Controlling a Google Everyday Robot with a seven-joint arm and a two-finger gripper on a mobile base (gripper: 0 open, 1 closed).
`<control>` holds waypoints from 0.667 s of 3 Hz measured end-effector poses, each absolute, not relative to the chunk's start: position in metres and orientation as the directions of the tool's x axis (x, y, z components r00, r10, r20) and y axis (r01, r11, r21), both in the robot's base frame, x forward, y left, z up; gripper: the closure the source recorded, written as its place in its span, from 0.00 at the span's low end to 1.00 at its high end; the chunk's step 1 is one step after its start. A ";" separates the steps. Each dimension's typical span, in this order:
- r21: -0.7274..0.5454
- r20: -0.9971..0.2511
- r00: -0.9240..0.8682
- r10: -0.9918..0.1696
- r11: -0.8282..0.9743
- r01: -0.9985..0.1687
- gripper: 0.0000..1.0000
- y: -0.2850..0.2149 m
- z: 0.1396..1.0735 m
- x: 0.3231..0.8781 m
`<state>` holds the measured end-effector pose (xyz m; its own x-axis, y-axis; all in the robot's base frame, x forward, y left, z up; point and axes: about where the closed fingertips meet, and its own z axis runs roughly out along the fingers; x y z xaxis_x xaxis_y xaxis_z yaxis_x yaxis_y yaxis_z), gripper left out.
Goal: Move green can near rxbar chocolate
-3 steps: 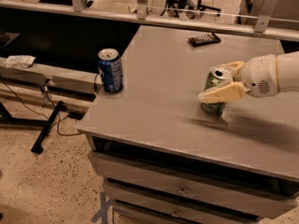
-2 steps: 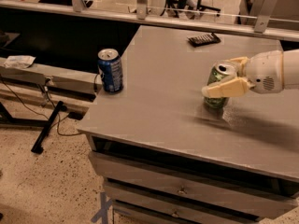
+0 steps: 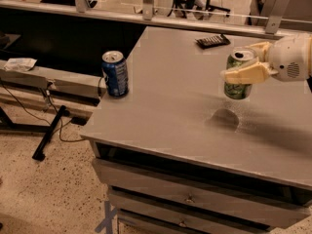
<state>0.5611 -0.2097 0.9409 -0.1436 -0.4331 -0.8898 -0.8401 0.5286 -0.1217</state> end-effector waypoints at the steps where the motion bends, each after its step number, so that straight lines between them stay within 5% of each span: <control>1: -0.133 -0.898 -0.129 -0.420 0.541 -0.830 1.00 -0.209 0.944 0.565; 2: -0.176 -0.928 -0.063 -0.367 0.581 -0.795 1.00 -0.210 0.955 0.614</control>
Offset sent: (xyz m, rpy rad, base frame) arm 0.1626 -0.0382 0.0630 0.1773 -0.3564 -0.2204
